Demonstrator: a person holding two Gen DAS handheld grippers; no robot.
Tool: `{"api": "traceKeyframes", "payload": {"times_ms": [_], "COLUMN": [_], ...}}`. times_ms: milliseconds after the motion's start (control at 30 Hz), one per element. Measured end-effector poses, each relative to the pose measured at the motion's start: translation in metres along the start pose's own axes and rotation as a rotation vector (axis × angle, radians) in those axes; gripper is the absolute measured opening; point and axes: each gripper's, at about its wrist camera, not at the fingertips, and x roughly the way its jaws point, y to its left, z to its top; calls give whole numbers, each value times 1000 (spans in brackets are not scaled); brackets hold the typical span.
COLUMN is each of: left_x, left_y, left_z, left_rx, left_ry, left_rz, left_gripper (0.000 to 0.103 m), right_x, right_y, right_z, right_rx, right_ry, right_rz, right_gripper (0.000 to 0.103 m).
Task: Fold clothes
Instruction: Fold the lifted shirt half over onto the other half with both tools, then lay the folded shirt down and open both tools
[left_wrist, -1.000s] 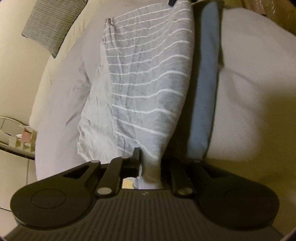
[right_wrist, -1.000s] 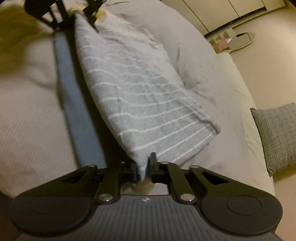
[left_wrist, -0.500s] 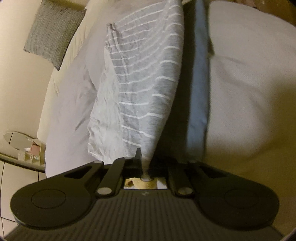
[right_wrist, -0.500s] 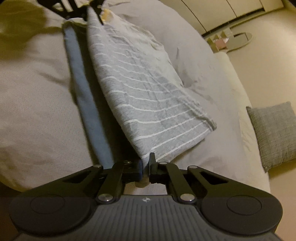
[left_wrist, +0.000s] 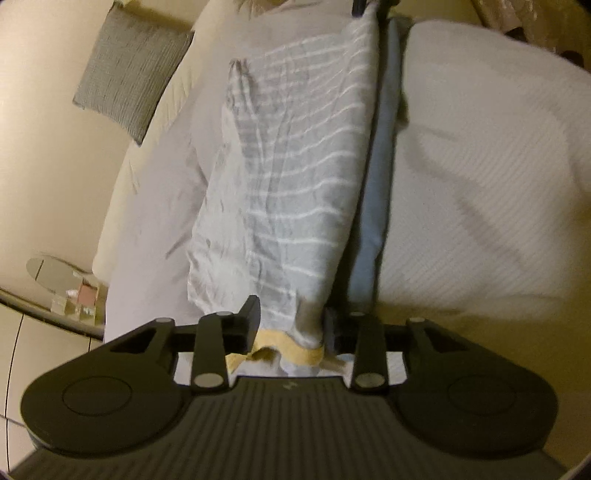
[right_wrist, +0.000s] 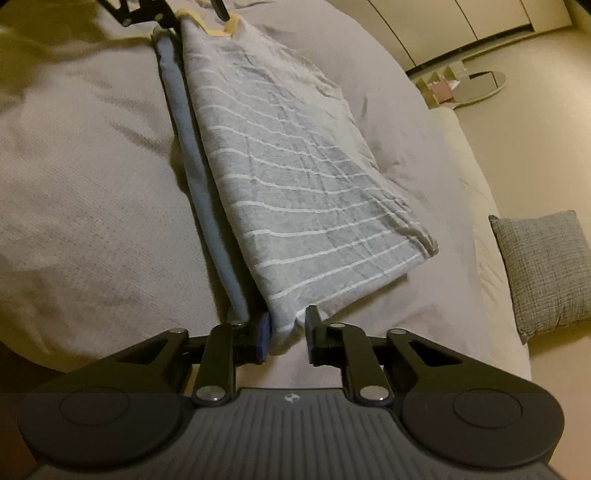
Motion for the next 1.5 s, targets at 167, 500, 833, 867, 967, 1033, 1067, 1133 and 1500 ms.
{"api": "traceKeyframes", "payload": {"times_ms": [167, 500, 833, 867, 967, 1033, 1067, 1133, 1500], "left_x": [-8, -12, -15, -16, -17, -14, -14, -15, -59], "left_y": [-6, -33, -54, -55, -58, -63, -66, -65, -59], "left_z": [-4, -12, -12, -12, -13, -12, -11, -7, 1], "left_rx": [-38, -117, -110, -107, -100, -87, -78, -82, -304], "left_ry": [-28, -82, -105, -116, -139, -128, -114, -87, 73], "left_rz": [19, 131, 212, 225, 267, 280, 282, 281, 224], "left_gripper": [3, 3, 2, 2, 2, 2, 2, 2, 14], "right_x": [-8, -7, -3, -2, -1, 5, 8, 13, -25], "right_y": [3, 25, 51, 53, 55, 58, 59, 62, 48], "right_z": [-6, -19, -27, -29, -35, -37, -37, -38, -43], "right_rx": [56, 129, 118, 115, 118, 110, 109, 104, 328], "right_ry": [-25, -81, -132, -140, -167, -176, -180, -184, -206], "right_rz": [-18, -95, -203, -212, -239, -252, -257, -264, -226], "right_gripper": [1, 1, 1, 1, 1, 1, 1, 3, 28]}}
